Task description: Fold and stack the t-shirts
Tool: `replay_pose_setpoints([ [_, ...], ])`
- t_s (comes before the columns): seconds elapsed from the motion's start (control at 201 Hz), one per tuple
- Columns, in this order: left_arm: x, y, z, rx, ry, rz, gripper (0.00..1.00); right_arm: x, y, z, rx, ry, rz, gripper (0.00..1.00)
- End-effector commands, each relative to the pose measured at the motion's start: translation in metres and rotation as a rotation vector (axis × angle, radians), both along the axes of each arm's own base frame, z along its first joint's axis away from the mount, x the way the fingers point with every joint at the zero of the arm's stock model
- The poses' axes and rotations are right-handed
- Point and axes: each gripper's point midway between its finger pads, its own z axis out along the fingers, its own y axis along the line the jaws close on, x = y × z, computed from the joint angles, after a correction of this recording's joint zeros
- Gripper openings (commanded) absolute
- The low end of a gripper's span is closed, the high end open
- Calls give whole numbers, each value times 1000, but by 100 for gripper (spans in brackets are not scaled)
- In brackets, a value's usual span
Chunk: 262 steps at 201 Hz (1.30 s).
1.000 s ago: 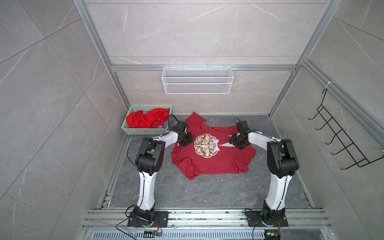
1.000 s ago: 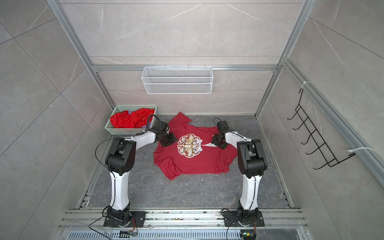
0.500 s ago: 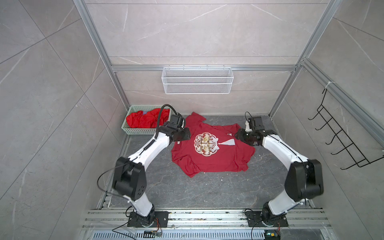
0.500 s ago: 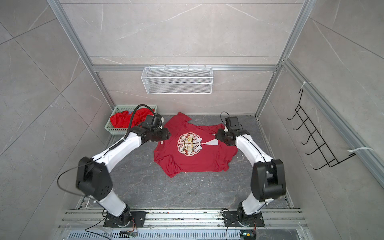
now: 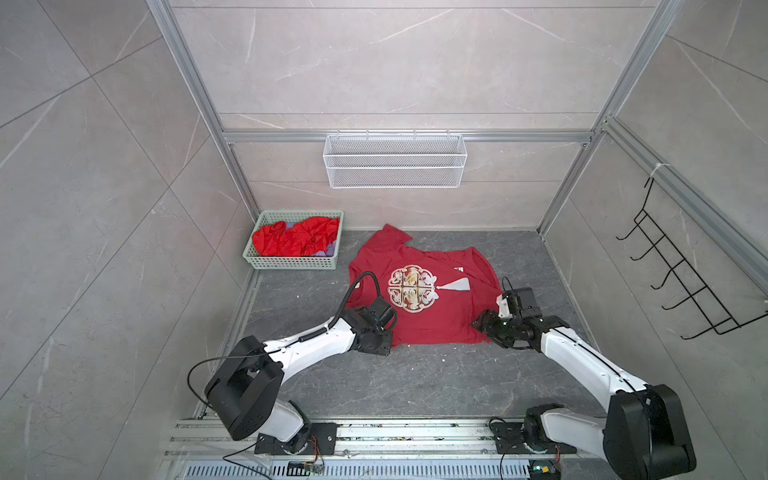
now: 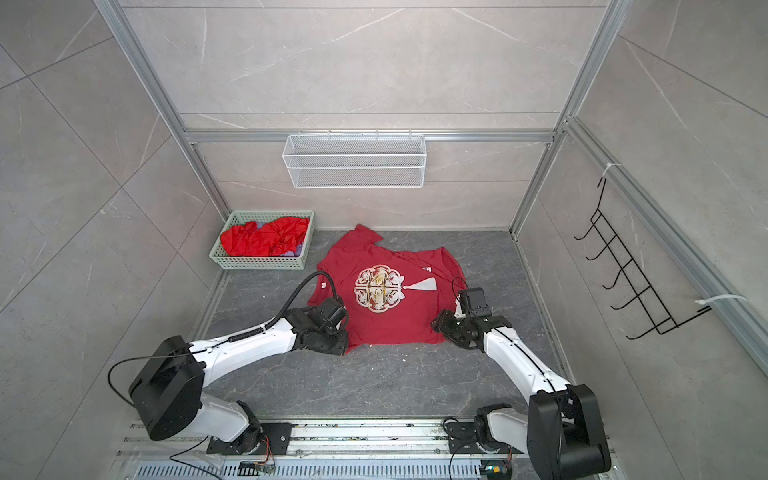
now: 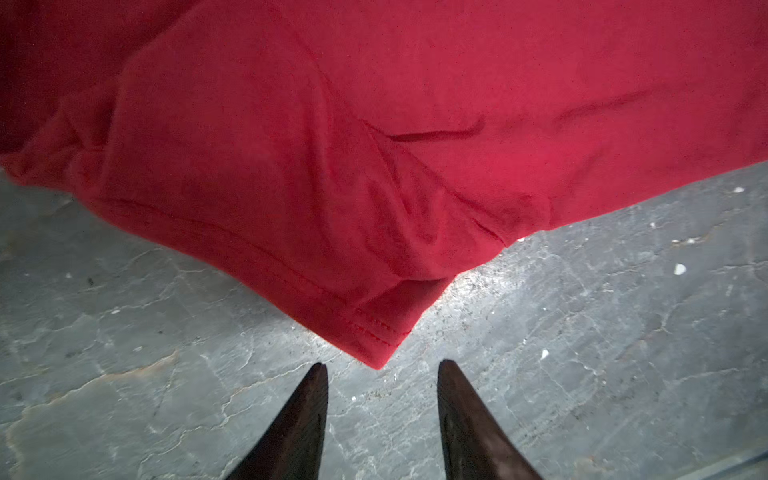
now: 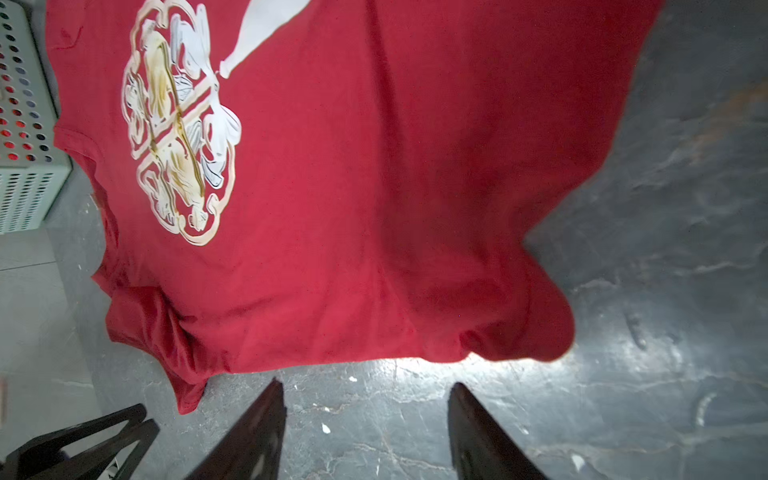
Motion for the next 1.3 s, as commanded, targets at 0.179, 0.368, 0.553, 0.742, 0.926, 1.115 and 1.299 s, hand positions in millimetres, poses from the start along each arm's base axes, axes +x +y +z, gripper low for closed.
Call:
replay_pose_setpoints([
  [0.179, 11, -21, -24, 32, -60, -18, 47, -15, -2, 8, 13, -29, -18, 63],
  [0.368, 7, -16, -41, 82, -25, 0, 35, -21, -7, 6, -3, -24, -33, 63],
  [0.553, -8, -22, -30, 74, 26, 51, 1, -22, -10, 6, -25, -25, -39, 63],
  [0.742, -33, -60, 26, -175, 155, 135, 0, -19, -11, 7, -44, -29, -20, 64],
  [0.926, -50, -81, 86, -382, 222, 113, 35, -16, -10, 2, -57, -19, -4, 64],
  [1.115, -24, -52, 138, -386, 7, 116, 49, -9, -7, -6, -49, 5, 0, 64],
  [1.299, -4, -6, 120, -210, -80, 190, 51, 1, -3, 3, -27, -22, -5, 64],
])
